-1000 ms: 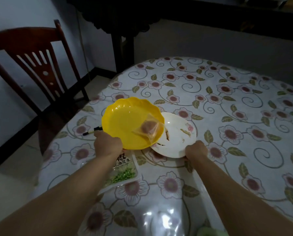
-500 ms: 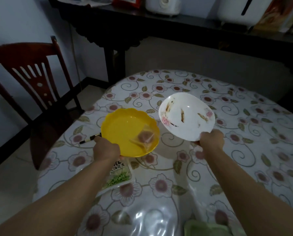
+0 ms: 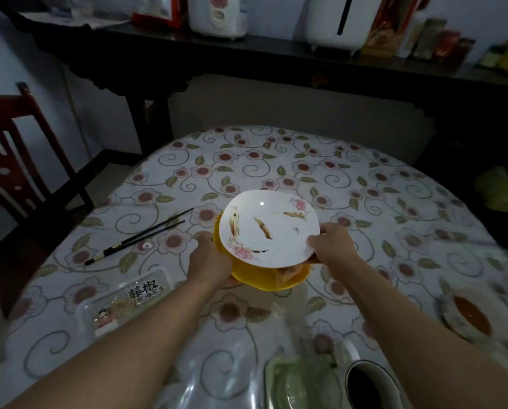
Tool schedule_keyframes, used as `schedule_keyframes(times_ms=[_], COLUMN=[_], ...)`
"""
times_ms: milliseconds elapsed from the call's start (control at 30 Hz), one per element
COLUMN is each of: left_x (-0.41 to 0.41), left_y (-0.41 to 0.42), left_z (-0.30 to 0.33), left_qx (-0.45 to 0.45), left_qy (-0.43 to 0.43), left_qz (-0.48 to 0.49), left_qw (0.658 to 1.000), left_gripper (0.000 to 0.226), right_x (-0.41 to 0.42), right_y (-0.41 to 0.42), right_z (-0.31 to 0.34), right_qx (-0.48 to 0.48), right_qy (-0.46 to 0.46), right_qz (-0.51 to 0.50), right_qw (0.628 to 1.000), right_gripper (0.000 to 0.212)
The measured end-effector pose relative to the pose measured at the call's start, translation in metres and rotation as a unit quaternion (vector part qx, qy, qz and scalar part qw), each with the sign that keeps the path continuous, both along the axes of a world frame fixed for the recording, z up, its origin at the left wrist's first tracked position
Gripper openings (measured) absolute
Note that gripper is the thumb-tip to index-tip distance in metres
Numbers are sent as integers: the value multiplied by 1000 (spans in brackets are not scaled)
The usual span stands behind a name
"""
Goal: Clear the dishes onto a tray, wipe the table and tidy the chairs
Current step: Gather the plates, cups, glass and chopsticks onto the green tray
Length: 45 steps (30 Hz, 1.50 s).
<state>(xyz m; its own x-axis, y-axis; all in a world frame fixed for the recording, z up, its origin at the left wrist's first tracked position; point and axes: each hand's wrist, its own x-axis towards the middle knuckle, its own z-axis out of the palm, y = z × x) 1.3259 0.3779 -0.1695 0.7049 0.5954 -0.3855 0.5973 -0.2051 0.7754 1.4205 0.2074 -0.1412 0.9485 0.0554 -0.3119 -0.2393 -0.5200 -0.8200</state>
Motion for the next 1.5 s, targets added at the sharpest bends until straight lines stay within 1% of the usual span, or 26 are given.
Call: schedule_keyframes(times_ms=[67, 200, 300, 400, 500, 533, 567, 633, 667, 767, 833, 967, 1000, 1067, 1167, 1233, 1300, 1333, 1367, 1400, 1433, 1467, 1500], left_x=[6, 18, 27, 36, 45, 49, 53, 61, 64, 74, 79, 87, 88, 89, 91, 91, 88, 87, 87, 86, 85, 84, 82], left_y=[-13, -47, -73, -98, -127, -134, -142, -157, -161, -176, -184, -202, -207, -218, -231, -238, -242, -242, -241, -240, -237, -234, -231], left_z=[0, -1, 0, 0, -1, -2, -4, -10, -12, -22, -31, -42, -40, -39, -35, -31, -25, -24, -23, -22, -21, -21, -19], left_qx=[-25, -53, -47, -62, -78, -81, -81, -83, -82, -55, -39, -21, -13, -34, -68, -80, -85, -85, -82, -74, -66, -56, -48], left_qy=[-8, -16, -37, -33, -36, -31, -28, -21, -17, -15, -7, 6, 9, 5, -2, -14, -28, -32, -29, -27, -26, -25, -22], left_qz=[1, 8, -17, -23, -19, -16, -15, -15, -14, -16, -25, -28, -25, -22, -21, -22, -28, -28, -27, -29, -32, -36, -41], left_qw=[1000, 998, 998, 997, 996, 996, 996, 996, 996, 998, 999, 999, 1000, 999, 997, 996, 996, 995, 996, 996, 997, 997, 998], left_gripper=[39, 21, 16, 17, 25, 25, 24, 25, 26, 26, 32, 40, 39, 31, 24, 17, 6, 6, 8, 14, 20, 26, 31], right_x=[2, 7, 13, 18, 24, 24, 24, 25, 26, 24, 23, 23, 25, 26, 24, 20, 14, 13, 12, 13, 13, 13, 12], right_y=[-17, -56, -85, -114, -154, -167, -180, -211, -223, -258, -276, -294, -296, -300, -297, -285, -272, -265, -259, -256, -253, -251, -251], right_z=[2, 5, 4, 3, -4, -5, -7, -11, -14, -24, -34, -45, -46, -46, -41, -33, -28, -28, -28, -28, -26, -24, -22], right_qx=[-15, -49, -54, -25, -32, -35, -36, -65, -86, -160, -178, -215, -218, -213, -206, -168, -133, -151, -185, -210, -214, -204, -195], right_qy=[0, -15, -35, -48, -76, -80, -79, -74, -69, -18, 5, 16, 15, 1, -47, -63, -59, -60, -64, -68, -63, -53, -38], right_qz=[11, 3, -16, -43, -92, -110, -129, -161, -169, -183, -188, -174, -172, -156, -88, -22, 27, 44, 56, 56, 44, 30, 24], right_qw=[1000, 999, 998, 998, 992, 990, 988, 982, 979, 970, 966, 961, 961, 965, 974, 983, 989, 986, 979, 974, 974, 977, 980], right_gripper=[25, 16, 16, 17, 19, 21, 29, 51, 57, 63, 66, 71, 72, 74, 69, 63, 65, 66, 62, 51, 37, 24, 18])
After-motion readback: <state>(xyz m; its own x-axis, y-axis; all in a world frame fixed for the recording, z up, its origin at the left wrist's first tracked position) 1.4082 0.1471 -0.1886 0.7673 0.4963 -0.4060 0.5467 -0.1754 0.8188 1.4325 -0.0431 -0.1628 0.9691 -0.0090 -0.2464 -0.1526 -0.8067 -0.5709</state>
